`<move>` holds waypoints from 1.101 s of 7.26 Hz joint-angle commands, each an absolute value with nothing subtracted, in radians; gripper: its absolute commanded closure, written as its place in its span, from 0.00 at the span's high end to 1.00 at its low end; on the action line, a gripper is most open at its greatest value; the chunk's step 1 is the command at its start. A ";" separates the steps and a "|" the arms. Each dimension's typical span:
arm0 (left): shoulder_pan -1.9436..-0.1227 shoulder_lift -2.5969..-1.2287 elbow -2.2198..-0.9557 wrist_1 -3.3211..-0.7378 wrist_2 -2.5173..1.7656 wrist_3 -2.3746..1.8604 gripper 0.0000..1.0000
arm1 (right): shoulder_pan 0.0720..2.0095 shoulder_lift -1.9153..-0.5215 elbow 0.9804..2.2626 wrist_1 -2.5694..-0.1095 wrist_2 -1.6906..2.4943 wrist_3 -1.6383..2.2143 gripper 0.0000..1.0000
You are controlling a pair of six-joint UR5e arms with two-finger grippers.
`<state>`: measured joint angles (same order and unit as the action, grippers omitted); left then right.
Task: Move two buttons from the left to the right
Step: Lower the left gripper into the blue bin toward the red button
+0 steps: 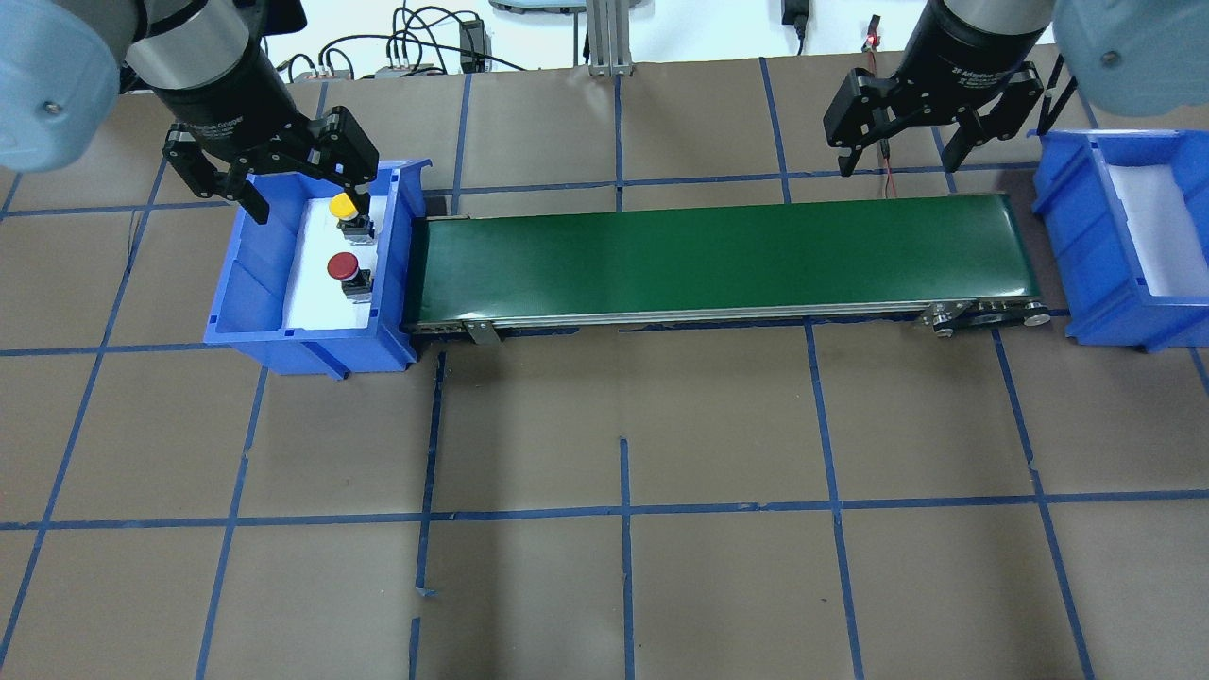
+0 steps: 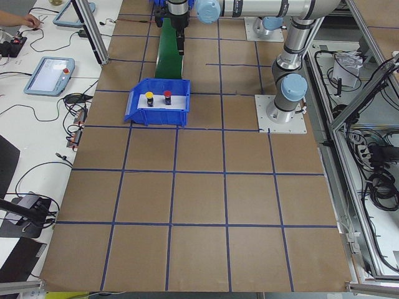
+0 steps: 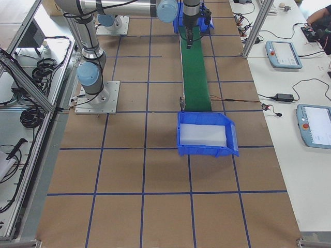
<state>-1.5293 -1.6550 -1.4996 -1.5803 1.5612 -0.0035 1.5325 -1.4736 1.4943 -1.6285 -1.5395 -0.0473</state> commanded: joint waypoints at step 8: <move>-1.373 -1.889 -1.440 -1.400 1.562 0.162 1.00 | 1.532 -1.473 1.499 -1.628 -1.539 -0.051 1.00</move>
